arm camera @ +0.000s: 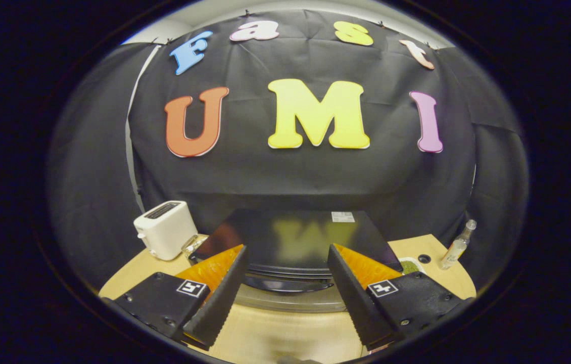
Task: Open the toaster oven, put the food inside, and close the toaster oven door.
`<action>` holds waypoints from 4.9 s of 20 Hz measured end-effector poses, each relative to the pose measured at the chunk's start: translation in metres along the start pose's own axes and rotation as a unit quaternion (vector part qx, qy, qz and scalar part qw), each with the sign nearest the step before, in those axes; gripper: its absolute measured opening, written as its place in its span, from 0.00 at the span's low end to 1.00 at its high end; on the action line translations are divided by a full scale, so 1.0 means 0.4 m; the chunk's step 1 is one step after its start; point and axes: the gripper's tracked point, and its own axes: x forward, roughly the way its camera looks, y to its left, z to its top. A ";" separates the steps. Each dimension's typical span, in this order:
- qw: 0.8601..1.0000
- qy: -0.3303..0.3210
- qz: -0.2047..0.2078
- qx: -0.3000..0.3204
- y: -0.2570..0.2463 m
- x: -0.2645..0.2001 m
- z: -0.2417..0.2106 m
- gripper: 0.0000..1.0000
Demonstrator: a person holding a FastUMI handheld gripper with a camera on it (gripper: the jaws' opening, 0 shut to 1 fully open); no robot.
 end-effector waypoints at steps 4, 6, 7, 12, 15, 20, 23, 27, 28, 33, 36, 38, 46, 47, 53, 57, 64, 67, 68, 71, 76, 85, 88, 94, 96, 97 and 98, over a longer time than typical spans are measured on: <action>0.999 0.033 -0.025 -0.003 -0.007 0.071 -0.062 1.00; 0.999 0.033 -0.022 0.006 -0.004 0.075 -0.069 1.00; 0.999 0.035 -0.025 0.004 0.000 0.081 -0.070 1.00; 0.999 0.041 -0.032 0.004 -0.005 0.061 -0.084 1.00; 0.998 0.047 -0.033 0.013 0.001 0.029 -0.099 1.00; 0.997 0.063 -0.040 0.006 0.013 -0.056 -0.146 1.00; 0.996 0.079 -0.039 0.007 0.017 -0.102 -0.192 1.00; 0.994 0.101 -0.036 0.002 0.020 -0.155 -0.266 1.00; 0.994 0.107 -0.035 0.000 0.023 -0.167 -0.288 1.00; 0.987 0.154 -0.037 -0.001 0.021 -0.200 -0.409 1.00; 0.981 0.189 -0.036 0.002 0.024 -0.208 -0.492 1.00; 0.974 0.224 -0.036 0.003 0.016 -0.204 -0.560 1.00; 0.970 0.241 -0.031 -0.021 0.007 -0.199 -0.598 1.00; 0.969 0.243 -0.029 -0.022 0.007 -0.200 -0.601 1.00; 0.979 0.201 -0.017 -0.009 -0.004 -0.219 -0.539 1.00; 0.990 0.134 -0.032 -0.025 -0.088 -0.270 -0.431 1.00; 0.989 0.083 -0.093 -0.073 -0.417 -0.400 -0.287 1.00; 0.990 0.091 -0.096 -0.057 -0.560 -0.403 -0.289 1.00; 0.990 0.107 -0.085 -0.049 -0.593 -0.399 -0.309 1.00; 0.988 0.148 -0.040 -0.009 -0.681 -0.374 -0.381 1.00; 0.958 0.244 0.110 0.101 -0.661 -0.360 -0.505 0.92; 0.862 0.349 0.219 0.296 -0.587 -0.378 -0.560 0.24; 0.861 0.353 0.222 0.292 -0.599 -0.378 -0.557 0.18; 0.884 0.311 0.223 0.269 -0.587 -0.410 -0.458 0.16; 0.889 0.292 0.221 0.275 -0.559 -0.429 -0.415 0.16; 0.891 0.281 0.218 0.281 -0.540 -0.439 -0.394 0.16; 0.895 0.270 0.214 0.284 -0.520 -0.453 -0.375 0.16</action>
